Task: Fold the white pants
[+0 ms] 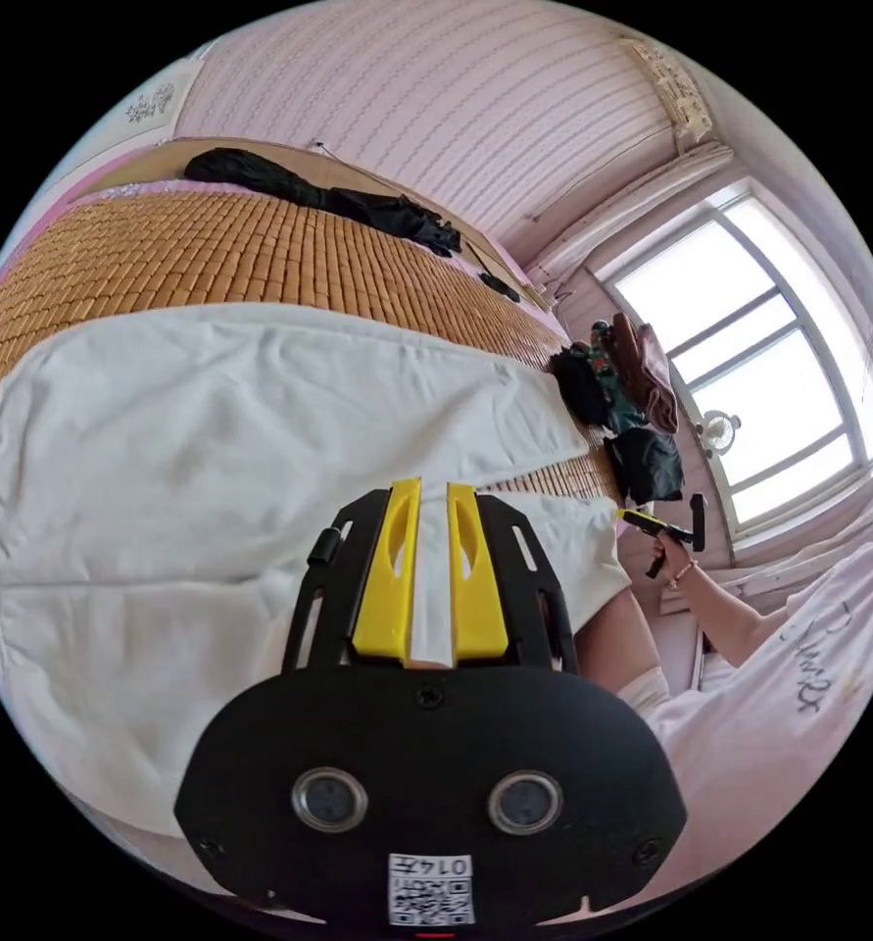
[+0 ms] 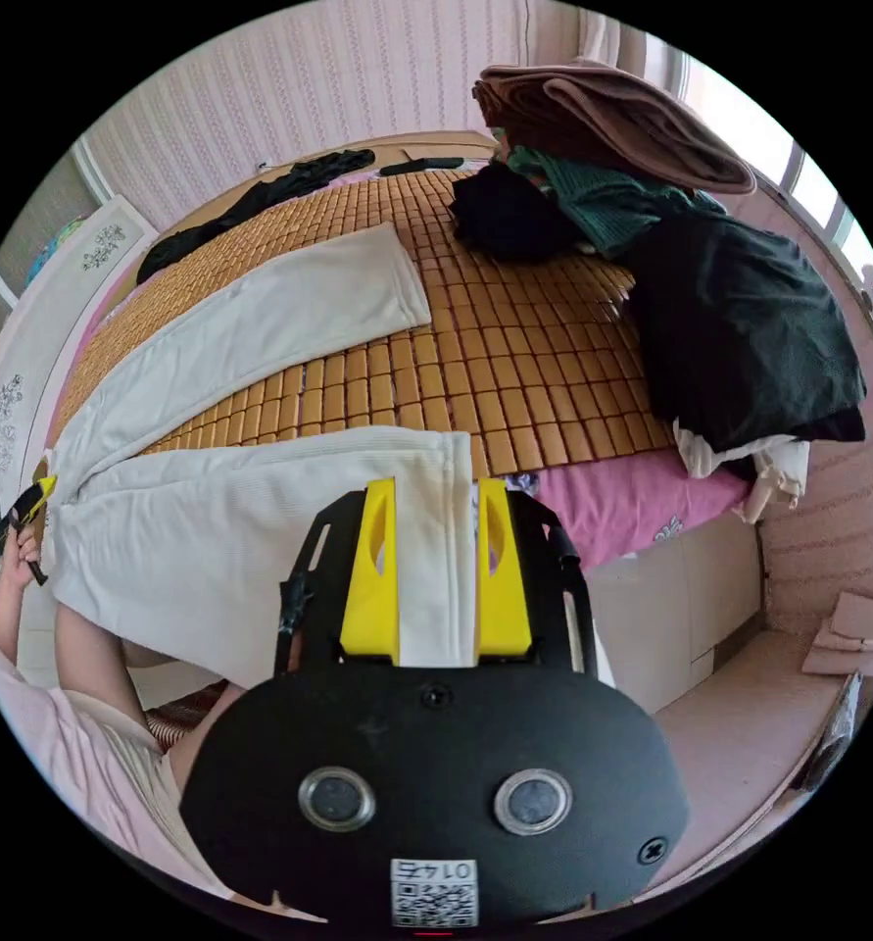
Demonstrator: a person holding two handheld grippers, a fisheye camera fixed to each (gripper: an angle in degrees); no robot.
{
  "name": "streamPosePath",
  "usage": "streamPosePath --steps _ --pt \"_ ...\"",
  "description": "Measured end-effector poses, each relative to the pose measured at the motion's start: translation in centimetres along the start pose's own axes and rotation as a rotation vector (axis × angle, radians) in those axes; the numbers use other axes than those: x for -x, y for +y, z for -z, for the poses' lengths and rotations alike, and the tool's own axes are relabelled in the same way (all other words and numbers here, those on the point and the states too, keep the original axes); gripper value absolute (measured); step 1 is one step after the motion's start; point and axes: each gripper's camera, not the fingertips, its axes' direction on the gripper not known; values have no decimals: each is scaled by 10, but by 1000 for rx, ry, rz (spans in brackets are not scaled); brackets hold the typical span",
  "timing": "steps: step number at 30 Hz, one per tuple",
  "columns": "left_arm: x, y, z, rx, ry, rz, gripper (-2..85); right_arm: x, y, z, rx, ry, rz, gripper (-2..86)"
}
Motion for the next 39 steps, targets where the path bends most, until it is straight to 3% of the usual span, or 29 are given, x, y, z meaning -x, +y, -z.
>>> streamPosePath --steps 3,7,10,12,16,19,22,26,29,33,39 --pt "-33 48 -15 116 -126 -33 57 -13 8 -3 -74 -67 -71 114" --pt "-51 72 -36 210 -288 -11 49 -25 -11 -19 -10 -101 -50 86" --pt "-42 67 -38 254 -277 58 40 -38 -28 -19 69 -153 -37 32" --pt "-38 63 -30 277 -250 73 36 -42 -41 7 6 -133 22 14" --pt "-44 60 1 246 -314 26 25 -50 -56 23 -36 -169 47 20" --pt "-23 68 10 278 -262 123 21 -62 -54 19 -3 -181 -10 44" --pt "-3 77 41 217 -161 275 28 -76 -22 45 -111 -181 -54 59" --pt "1 98 117 61 -132 264 29 -111 54 67 -180 -207 -210 88" --pt "22 131 185 -69 -103 344 42 -139 110 62 -145 -280 -371 102" --pt "56 187 268 -212 -218 487 67 -170 162 44 -74 -409 -601 109" --pt "121 276 349 -333 -266 811 123 -183 175 25 5 -422 -731 114"
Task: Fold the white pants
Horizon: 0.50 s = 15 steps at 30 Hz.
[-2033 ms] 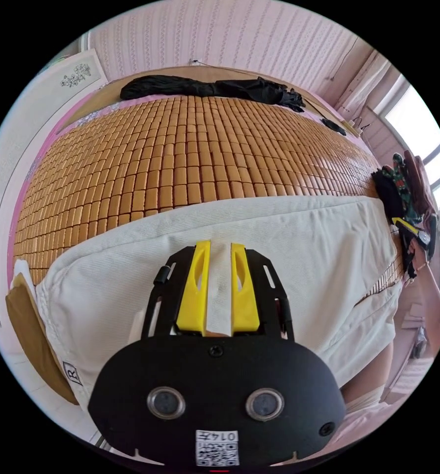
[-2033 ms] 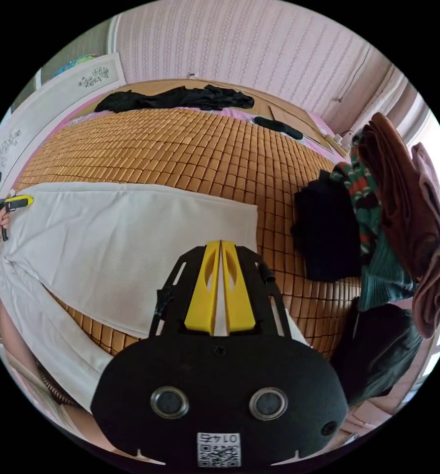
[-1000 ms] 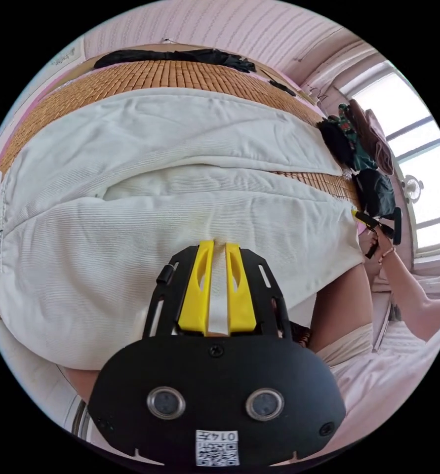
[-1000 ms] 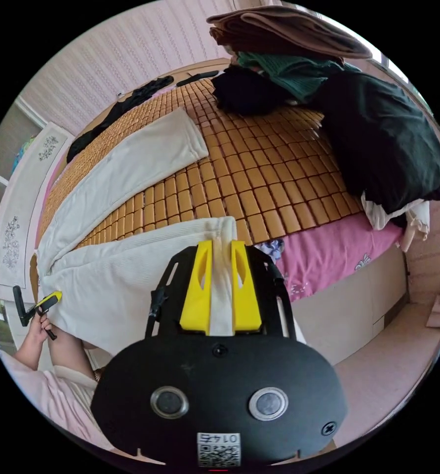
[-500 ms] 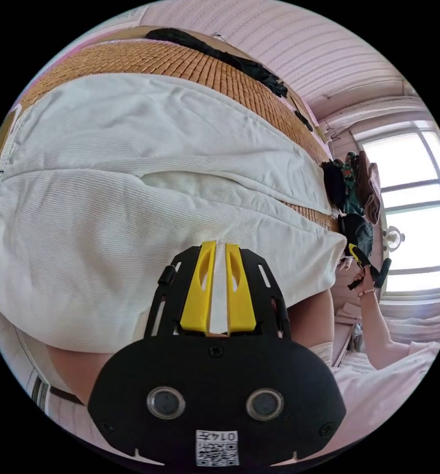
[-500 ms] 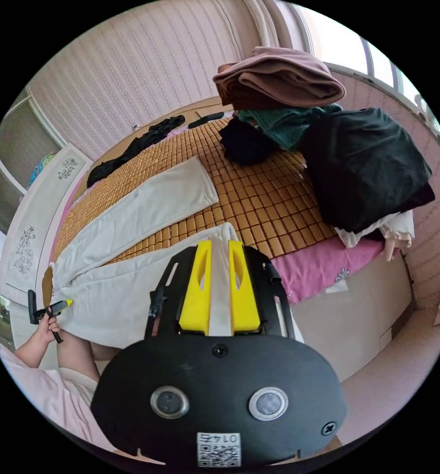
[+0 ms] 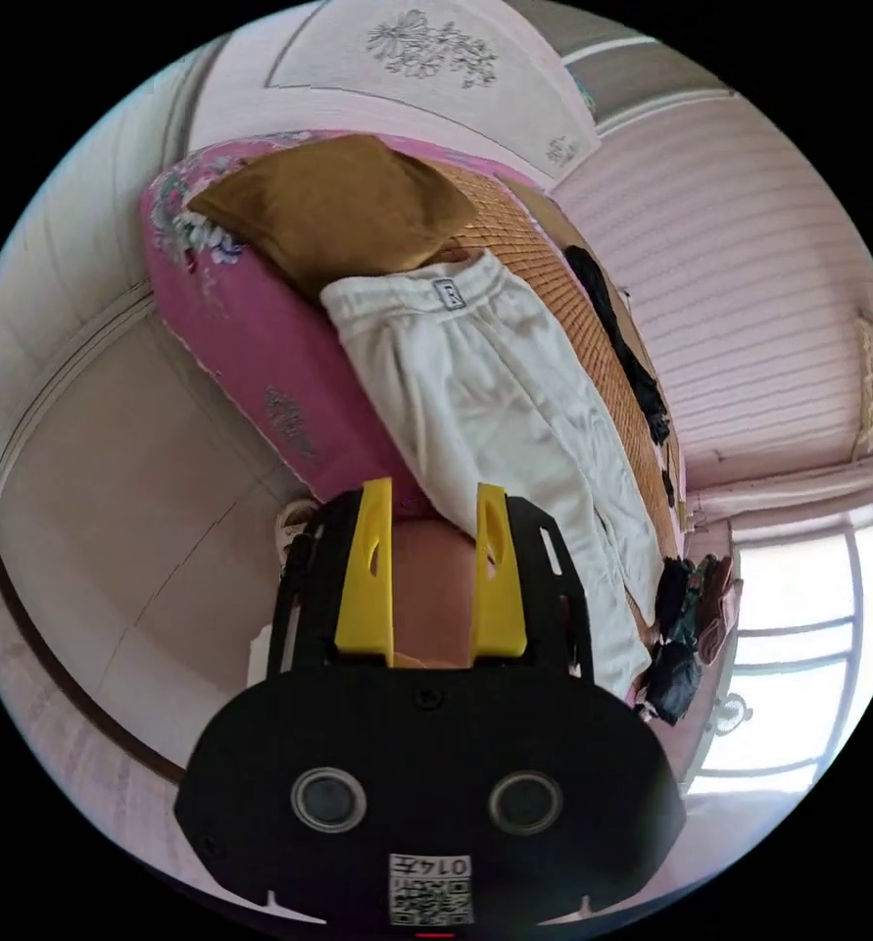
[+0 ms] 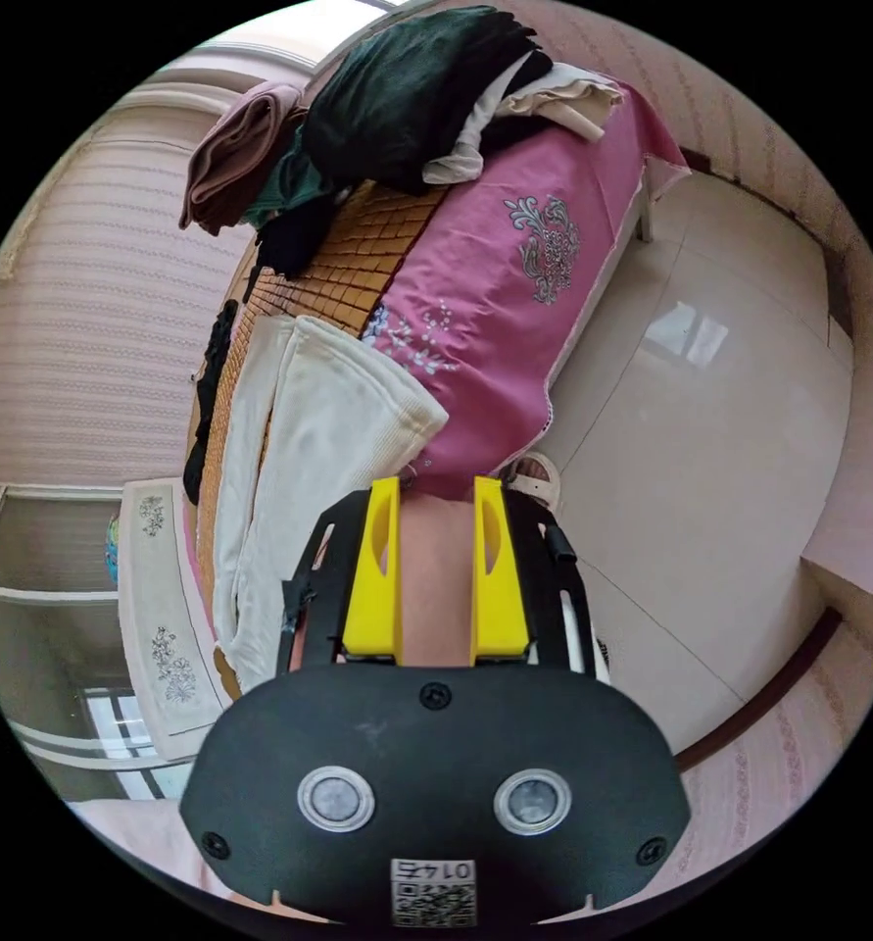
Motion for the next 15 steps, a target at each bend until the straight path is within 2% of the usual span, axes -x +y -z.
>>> streamPosePath --steps 4,7,9,11,15 --pt "43 -12 13 -18 25 156 142 10 -9 -14 58 22 9 112" --pt "43 -28 15 -15 54 160 156 30 -17 -19 71 33 64 73" --pt "39 -39 10 14 60 146 145 45 -24 -19 83 42 111 24" --pt "38 -51 6 36 89 137 85 55 -27 -18 91 52 155 10" --pt "38 -55 12 31 99 124 43 65 -31 -8 97 35 235 0"
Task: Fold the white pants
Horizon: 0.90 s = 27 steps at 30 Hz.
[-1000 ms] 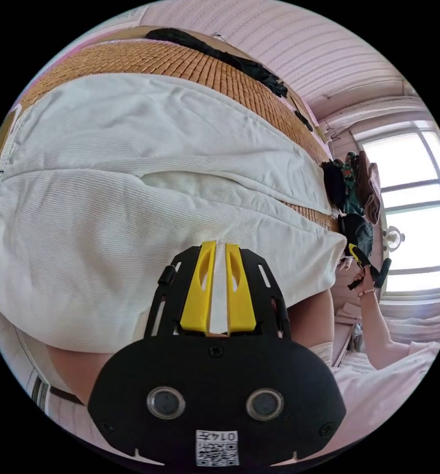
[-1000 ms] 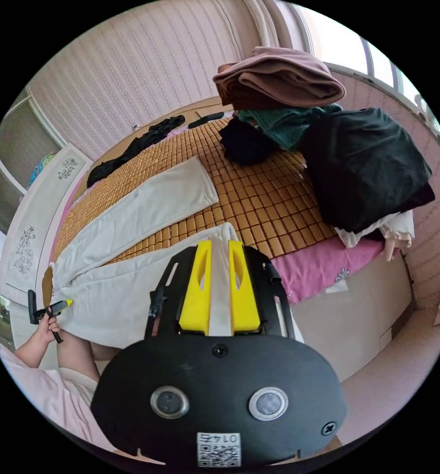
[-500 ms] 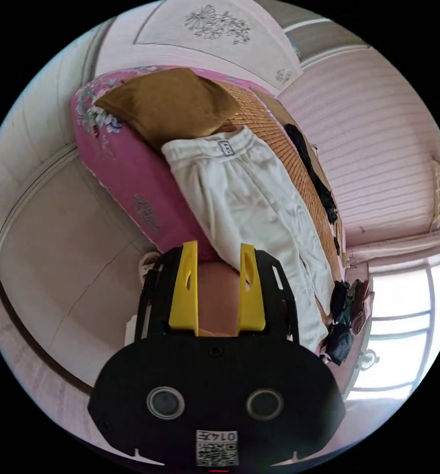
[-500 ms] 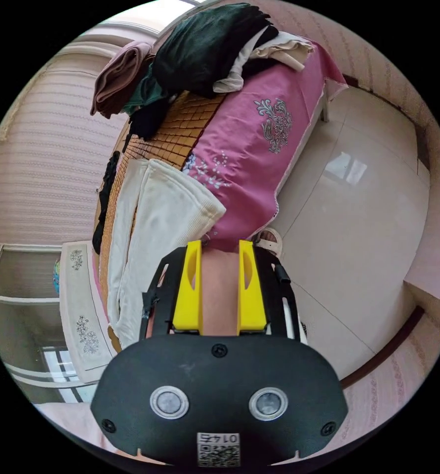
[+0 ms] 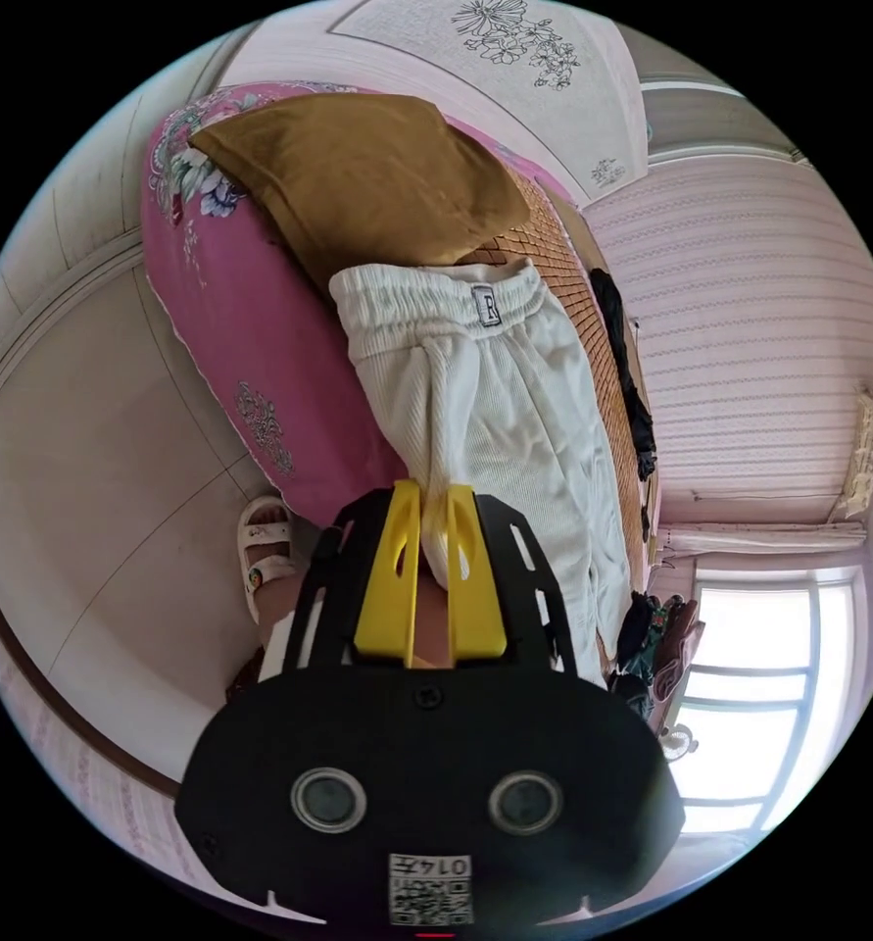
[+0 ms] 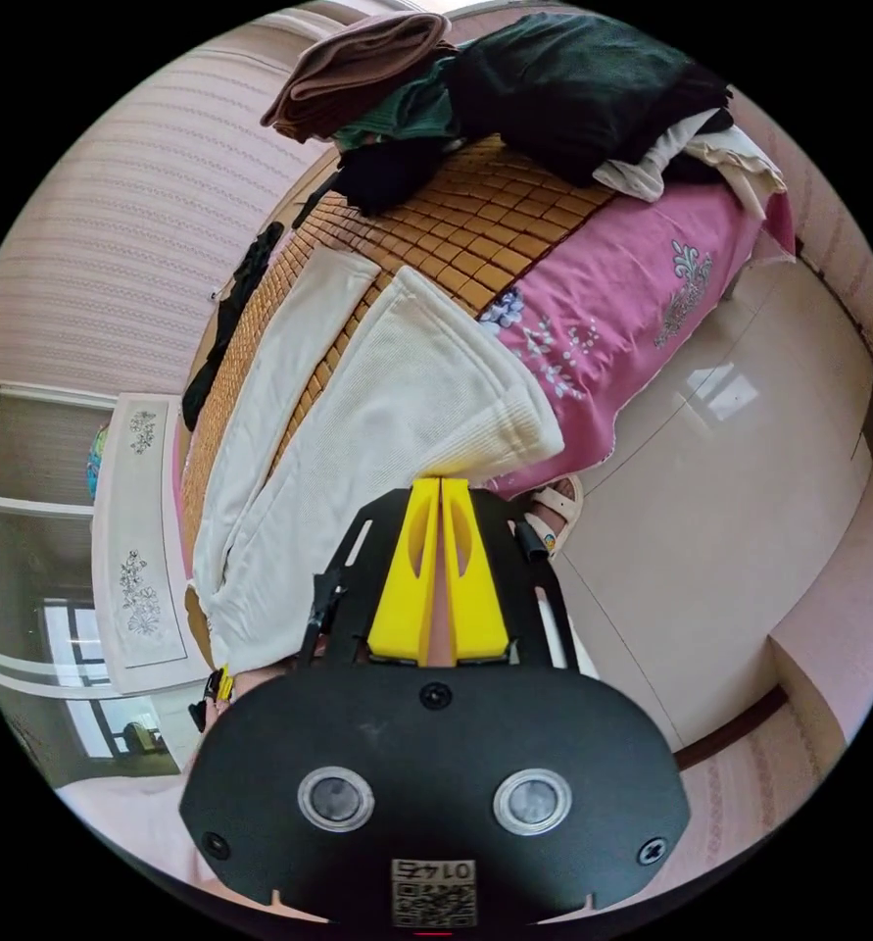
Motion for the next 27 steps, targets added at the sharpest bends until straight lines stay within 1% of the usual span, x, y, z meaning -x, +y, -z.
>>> streamPosePath --steps 4,6,8,10,11,12,13,14,16,19,22,23,25,27 --pt "2 3 24 -19 33 -49 24 -9 3 14 -51 -54 -23 -1" --pt "-5 6 40 -39 55 -98 20 -14 8 37 -175 -114 -23 0" --pt "-19 13 66 -71 91 -179 18 -21 9 57 -258 -181 -34 5" --pt "-27 16 80 -76 111 -225 20 -28 4 64 -227 -189 -47 15" --pt "-31 17 86 -71 105 -244 21 -29 3 62 -187 -118 -33 32" --pt "-33 17 87 -65 95 -253 22 -30 3 53 -132 -8 -44 60" --pt "-35 17 87 -48 65 -264 24 -32 3 47 -102 30 -53 93" --pt "-36 16 85 -29 34 -261 24 -38 5 32 -36 76 -96 160" --pt "-34 15 82 -15 20 -236 24 -48 10 10 41 36 -155 174" --pt "-26 15 82 -25 47 -181 24 -51 13 -5 -12 -93 -184 145" --pt "-24 17 82 -28 54 -154 23 -51 8 -6 -78 -178 -208 81" --pt "-25 18 84 -30 57 -151 22 -51 7 -1 -104 -226 -206 41" --pt "-31 20 91 -39 72 -168 21 -46 6 10 -146 -317 -166 29" --pt "-42 22 101 -61 92 -212 21 -25 -3 35 -189 -344 -28 22"
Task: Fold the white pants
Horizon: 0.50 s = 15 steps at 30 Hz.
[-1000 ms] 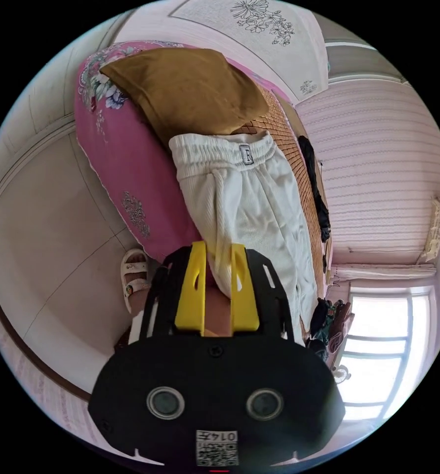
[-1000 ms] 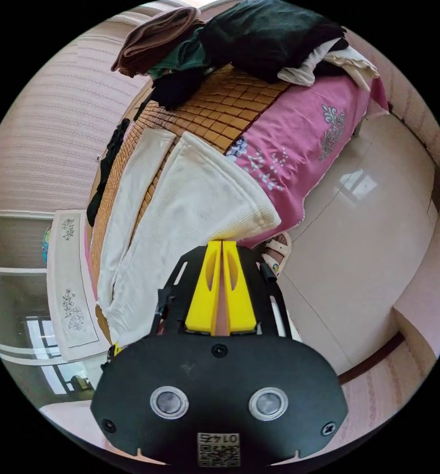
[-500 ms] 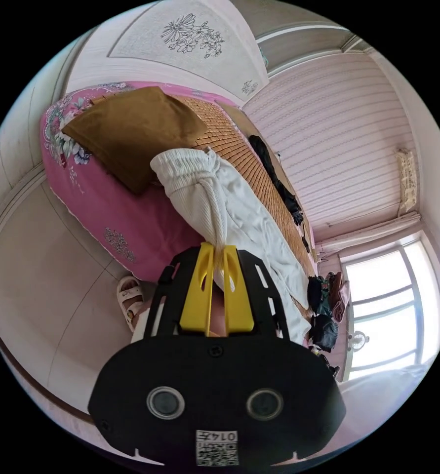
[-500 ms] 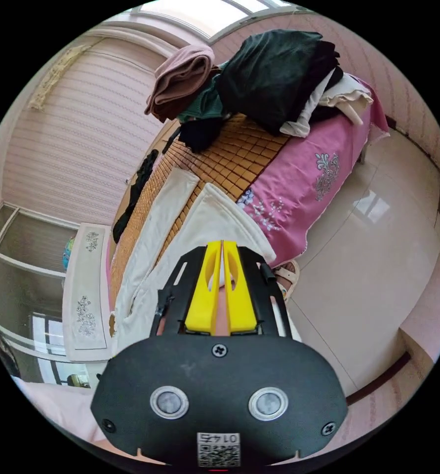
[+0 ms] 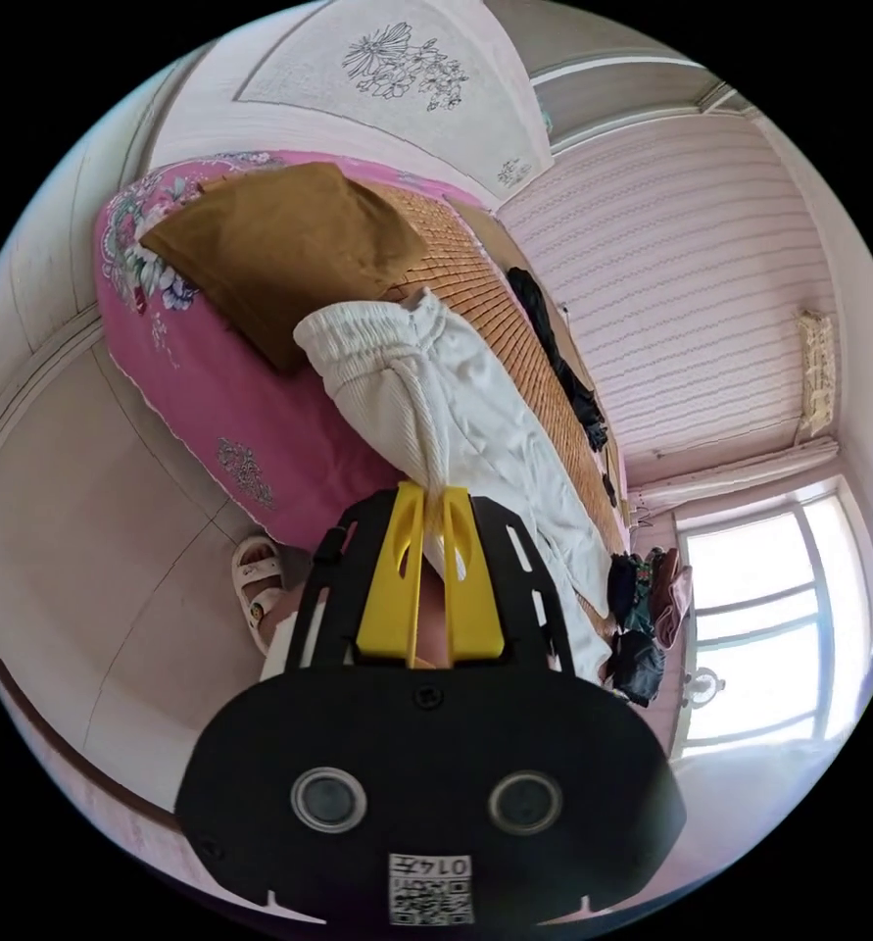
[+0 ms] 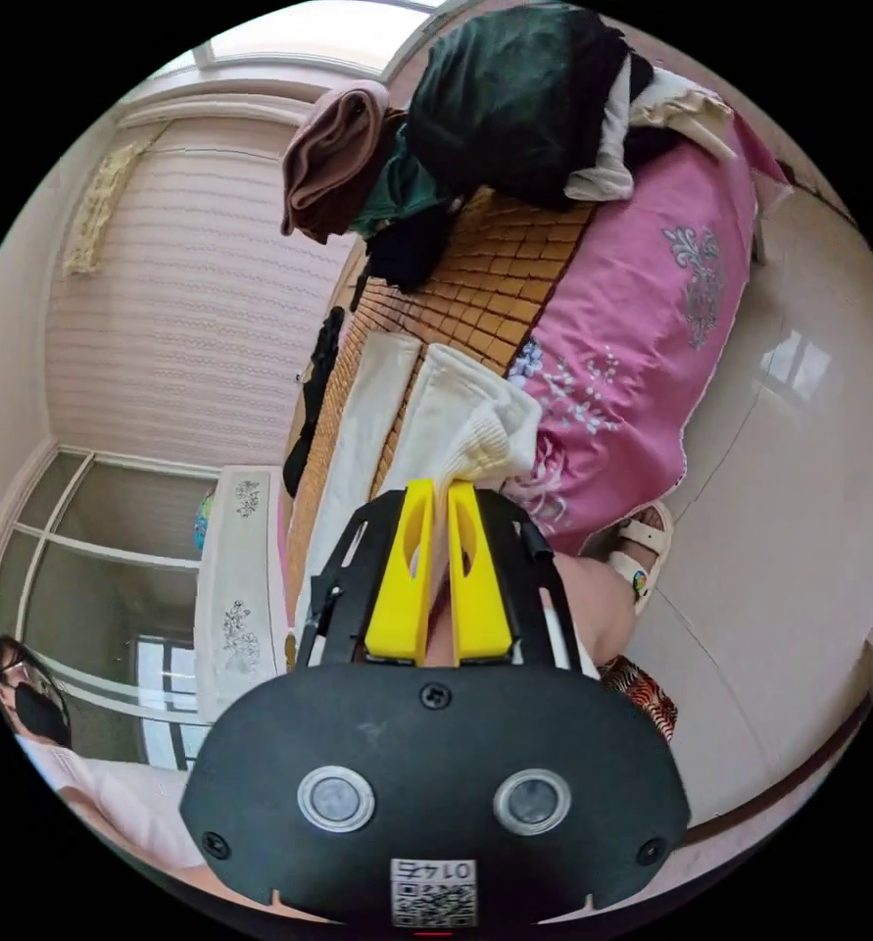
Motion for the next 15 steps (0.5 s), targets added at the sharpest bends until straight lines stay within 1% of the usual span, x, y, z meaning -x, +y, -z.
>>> streamPosePath --steps 4,6,8,11,12,13,14,15 --pt "-48 -29 18 -47 47 -136 21 69 -45 2 1 -36 256 18" --pt "-79 -52 17 -66 50 -213 24 125 -88 -21 26 -47 409 19" --pt "-118 -88 4 -88 54 -284 30 166 -122 -51 50 -38 488 23" --pt "-153 -145 -36 -90 73 -265 52 218 -174 -114 66 43 513 39" --pt "-158 -157 -48 -81 76 -248 59 228 -190 -138 53 70 480 51" --pt "-164 -180 -72 -59 79 -179 88 230 -197 -150 50 85 449 60" --pt "-168 -195 -90 -73 116 -128 110 229 -207 -173 80 135 385 80" --pt "-170 -201 -98 -74 106 -108 117 226 -208 -190 109 181 375 88"
